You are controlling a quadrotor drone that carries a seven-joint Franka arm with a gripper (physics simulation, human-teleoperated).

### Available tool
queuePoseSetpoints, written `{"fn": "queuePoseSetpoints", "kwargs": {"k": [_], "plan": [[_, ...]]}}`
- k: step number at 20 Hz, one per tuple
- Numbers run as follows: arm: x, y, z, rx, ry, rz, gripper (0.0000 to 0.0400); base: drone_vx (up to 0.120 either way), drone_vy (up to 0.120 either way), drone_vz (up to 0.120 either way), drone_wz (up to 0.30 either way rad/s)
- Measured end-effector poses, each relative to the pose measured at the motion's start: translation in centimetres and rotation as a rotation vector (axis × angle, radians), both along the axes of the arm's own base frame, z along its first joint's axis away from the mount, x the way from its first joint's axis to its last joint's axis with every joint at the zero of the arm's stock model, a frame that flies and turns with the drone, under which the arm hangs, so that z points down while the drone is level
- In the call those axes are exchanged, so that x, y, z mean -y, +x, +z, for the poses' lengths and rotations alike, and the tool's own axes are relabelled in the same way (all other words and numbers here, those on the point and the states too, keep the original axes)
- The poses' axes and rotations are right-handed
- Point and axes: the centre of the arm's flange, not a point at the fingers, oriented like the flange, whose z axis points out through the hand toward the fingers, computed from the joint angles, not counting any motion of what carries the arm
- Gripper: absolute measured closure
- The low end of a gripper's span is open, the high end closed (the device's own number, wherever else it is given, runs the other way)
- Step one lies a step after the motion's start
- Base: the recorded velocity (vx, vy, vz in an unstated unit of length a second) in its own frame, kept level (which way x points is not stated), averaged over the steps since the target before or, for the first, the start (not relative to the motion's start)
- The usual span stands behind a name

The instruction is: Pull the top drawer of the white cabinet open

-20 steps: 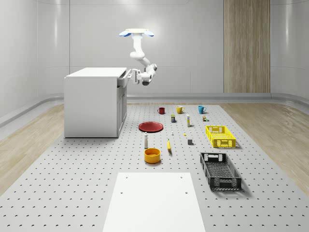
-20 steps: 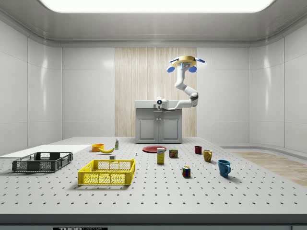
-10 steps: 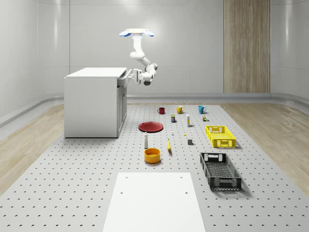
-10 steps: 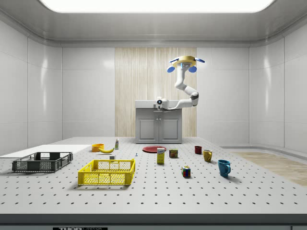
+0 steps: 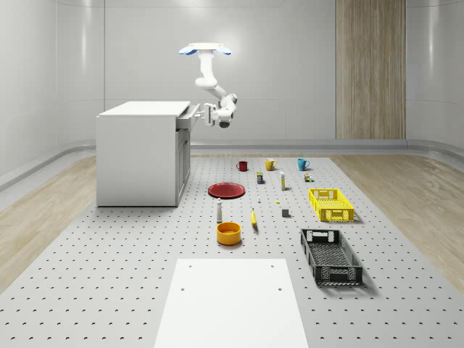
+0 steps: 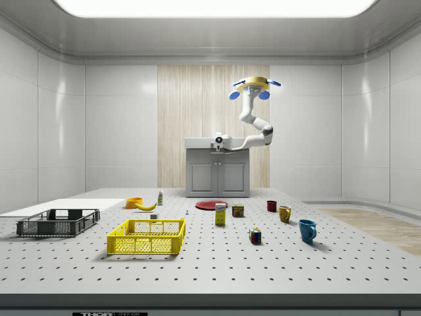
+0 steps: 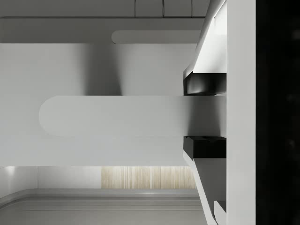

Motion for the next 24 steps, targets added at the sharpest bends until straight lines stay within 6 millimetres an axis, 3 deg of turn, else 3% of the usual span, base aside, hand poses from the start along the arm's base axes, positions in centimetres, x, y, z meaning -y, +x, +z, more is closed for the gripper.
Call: {"fn": "queuePoseSetpoints", "kwargs": {"k": [4,5,8,12,16,24], "plan": [[1.6,0.0,0.0,0.000,0.000,0.000,0.0288,0.000,0.000,0.000,0.000],[1.9,0.0,0.0,0.000,0.000,0.000,0.0273,0.000,0.000,0.000,0.000],[2.6,0.0,0.0,0.000,0.000,0.000,0.0179,0.000,0.013,0.000,0.000],[3.0,0.0,0.0,0.000,0.001,0.000,0.0126,0.000,0.120,0.000,0.000],[3.2,0.0,0.0,0.000,0.001,0.000,0.0106,0.000,0.110,0.000,0.000],[3.3,0.0,0.0,0.000,0.001,0.000,0.0097,0.000,0.000,0.000,0.000]]}}
